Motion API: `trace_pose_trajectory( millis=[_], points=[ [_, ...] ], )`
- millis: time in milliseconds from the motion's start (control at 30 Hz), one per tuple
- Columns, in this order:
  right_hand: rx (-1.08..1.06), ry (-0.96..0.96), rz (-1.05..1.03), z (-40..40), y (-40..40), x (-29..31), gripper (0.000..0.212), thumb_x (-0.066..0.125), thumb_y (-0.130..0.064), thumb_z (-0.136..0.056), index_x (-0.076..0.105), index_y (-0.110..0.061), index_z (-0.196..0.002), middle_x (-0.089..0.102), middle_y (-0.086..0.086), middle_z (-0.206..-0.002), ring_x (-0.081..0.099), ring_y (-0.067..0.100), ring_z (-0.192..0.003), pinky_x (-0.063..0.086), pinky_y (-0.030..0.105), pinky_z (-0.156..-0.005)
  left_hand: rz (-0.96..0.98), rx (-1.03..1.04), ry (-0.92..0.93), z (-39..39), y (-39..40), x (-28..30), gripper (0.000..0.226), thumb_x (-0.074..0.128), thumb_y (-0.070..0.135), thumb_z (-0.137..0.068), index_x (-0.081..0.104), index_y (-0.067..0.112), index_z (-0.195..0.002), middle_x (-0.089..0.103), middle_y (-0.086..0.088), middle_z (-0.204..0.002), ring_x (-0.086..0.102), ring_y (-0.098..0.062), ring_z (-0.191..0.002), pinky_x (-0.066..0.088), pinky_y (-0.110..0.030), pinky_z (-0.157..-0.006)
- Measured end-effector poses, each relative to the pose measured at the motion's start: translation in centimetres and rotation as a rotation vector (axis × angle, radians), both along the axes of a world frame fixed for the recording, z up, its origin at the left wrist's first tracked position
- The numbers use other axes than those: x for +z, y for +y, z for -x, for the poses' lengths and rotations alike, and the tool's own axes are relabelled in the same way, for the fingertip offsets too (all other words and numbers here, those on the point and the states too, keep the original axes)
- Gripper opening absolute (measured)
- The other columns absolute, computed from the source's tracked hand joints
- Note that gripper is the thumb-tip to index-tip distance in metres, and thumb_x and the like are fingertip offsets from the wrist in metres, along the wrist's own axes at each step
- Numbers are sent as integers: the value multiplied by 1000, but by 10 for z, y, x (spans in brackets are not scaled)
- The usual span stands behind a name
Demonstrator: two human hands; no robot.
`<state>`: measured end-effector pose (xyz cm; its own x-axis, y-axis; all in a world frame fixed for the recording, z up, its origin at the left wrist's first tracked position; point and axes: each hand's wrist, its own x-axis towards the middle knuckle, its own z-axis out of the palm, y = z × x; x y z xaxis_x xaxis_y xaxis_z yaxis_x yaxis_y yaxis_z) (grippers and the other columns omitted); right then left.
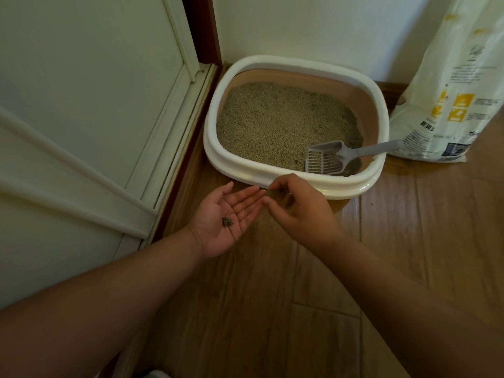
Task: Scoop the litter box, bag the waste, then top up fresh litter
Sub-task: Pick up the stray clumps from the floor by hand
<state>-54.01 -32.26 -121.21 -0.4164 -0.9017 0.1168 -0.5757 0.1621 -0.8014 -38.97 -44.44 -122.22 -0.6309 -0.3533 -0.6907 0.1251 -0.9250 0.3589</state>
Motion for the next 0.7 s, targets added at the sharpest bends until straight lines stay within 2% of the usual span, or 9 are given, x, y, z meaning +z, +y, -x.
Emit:
trace_pose_trajectory(
  millis=[67,133,200,233,333,433,533,633,700],
  points=[
    [69,57,11,-5,-5,10,25,75,-33,-89,64,-22,-109,64,-11,-96,59,3,-87,49,18,-76,-4,-40,11,3,2,1,54,47,39,-106,66,-4,-132,63,-25,-140,67,-28,-124,57,-33,-99],
    [123,125,21,-12,-9,15,29,74,-40,-86,64,-24,-108,62,-12,-92,57,3,-89,50,24,-81,-19,-84,50,5,5,5,53,45,41,-106,76,0,-116,71,-23,-127,72,-26,-114,59,-32,-96],
    [147,214,21,-20,-11,15,31,75,-45,-84,66,-24,-105,62,-13,-87,57,8,-93,48,35,-86,-16,-134,79,6,7,8,57,41,43,-107,81,4,-100,77,-17,-104,78,-24,-93,66,-31,-75],
    [153,256,20,-23,-11,13,31,75,-47,-84,67,-25,-104,63,-14,-87,57,9,-96,46,37,-88,-13,-155,85,6,8,11,56,41,44,-106,80,4,-100,77,-15,-97,78,-23,-88,64,-30,-68],
    [151,315,10,-27,-13,4,25,75,-49,-83,68,-30,-98,67,-16,-91,54,8,-105,38,36,-90,-24,-185,107,6,8,11,52,48,46,-101,72,2,-114,74,-15,-101,76,-24,-94,64,-31,-71],
    [85,198,93,-25,-15,-1,17,75,-44,-85,71,-31,-96,69,-19,-102,56,7,-105,43,37,-91,-24,-161,133,6,6,9,50,49,42,-101,74,1,-115,74,-18,-114,75,-26,-107,64,-33,-86],
    [-99,-47,157,-16,-13,-9,9,69,-30,-93,69,-22,-97,67,-11,-96,62,10,-94,54,36,-82,-30,-121,143,4,3,7,58,46,44,-106,68,-6,-127,66,-24,-136,69,-27,-120,55,-33,-101],
    [-271,-186,-36,-7,-7,-25,10,61,-32,-99,66,-24,-96,65,-9,-88,63,6,-80,55,34,-71,-4,-111,107,1,0,6,67,46,51,-105,68,-10,-123,65,-26,-136,70,-31,-121,55,-35,-100],
    [-233,-186,-245,-1,-5,-40,20,53,-36,-103,67,-23,-97,67,-7,-87,63,7,-79,54,35,-73,-3,-107,89,-1,-1,9,70,47,54,-103,71,-10,-119,67,-26,-134,70,-32,-120,55,-35,-99]
  ],
)
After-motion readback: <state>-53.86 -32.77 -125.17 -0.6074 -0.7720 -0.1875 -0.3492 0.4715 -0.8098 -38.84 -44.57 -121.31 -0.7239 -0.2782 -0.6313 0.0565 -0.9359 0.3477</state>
